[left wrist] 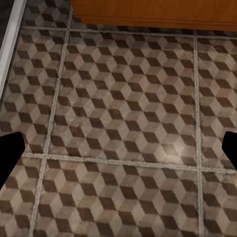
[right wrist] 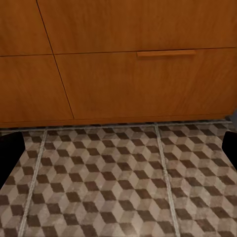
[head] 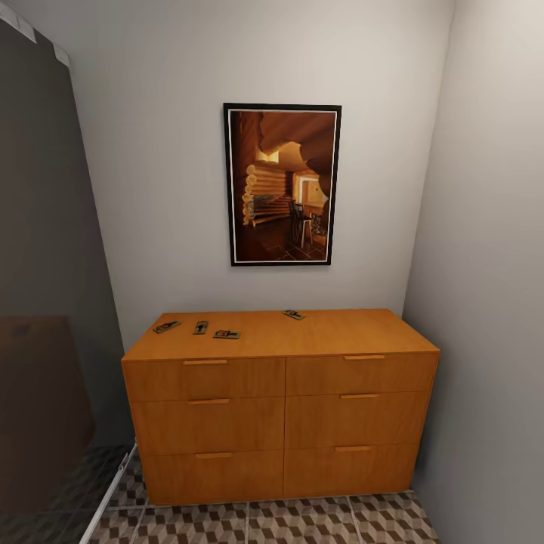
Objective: Take the four mousetraps from the cabinet in the bathroom and place them on the bathroom floor. Make sure all four end up on the same floor surface, and ensure that at least two of them are either under or directly next to the same bathroom sink.
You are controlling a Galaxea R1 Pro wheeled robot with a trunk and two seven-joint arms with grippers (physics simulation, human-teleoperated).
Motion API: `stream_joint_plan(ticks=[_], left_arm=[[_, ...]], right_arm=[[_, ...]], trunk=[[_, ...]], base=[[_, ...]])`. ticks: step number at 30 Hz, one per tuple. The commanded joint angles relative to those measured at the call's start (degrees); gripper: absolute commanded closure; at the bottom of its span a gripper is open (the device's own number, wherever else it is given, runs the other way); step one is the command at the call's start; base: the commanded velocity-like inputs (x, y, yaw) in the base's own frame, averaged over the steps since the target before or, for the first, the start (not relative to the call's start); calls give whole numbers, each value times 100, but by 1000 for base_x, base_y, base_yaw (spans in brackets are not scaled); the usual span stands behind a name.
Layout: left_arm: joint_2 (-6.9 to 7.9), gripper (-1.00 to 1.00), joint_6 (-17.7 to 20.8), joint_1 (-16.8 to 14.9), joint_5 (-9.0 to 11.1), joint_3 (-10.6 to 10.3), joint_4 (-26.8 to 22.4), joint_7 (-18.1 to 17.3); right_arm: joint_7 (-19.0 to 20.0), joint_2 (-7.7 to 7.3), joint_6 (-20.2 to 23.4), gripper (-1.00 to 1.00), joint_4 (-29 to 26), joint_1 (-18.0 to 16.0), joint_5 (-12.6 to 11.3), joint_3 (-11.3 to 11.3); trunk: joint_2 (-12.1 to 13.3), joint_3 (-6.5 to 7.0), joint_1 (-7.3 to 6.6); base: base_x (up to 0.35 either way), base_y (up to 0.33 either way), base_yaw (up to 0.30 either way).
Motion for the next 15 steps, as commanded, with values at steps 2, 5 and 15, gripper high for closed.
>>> stream_joint_plan(ticks=[2,5,15], left_arm=[[0,-100,2,0,-1,0,0,0],[0,-100,1,0,-1,0,0,0],[0,-100,0,0,-1,0,-2,0]], right_arm=[[0,2,0,-100,0,0,0,0],[0,2,0,-100,0,0,0,0],[0,4,0,-100,0,0,0,0]], trunk=[[0,0,0],[0,0,0],[0,0,0]], base=[[0,0,0],[0,0,0],[0,0,0]])
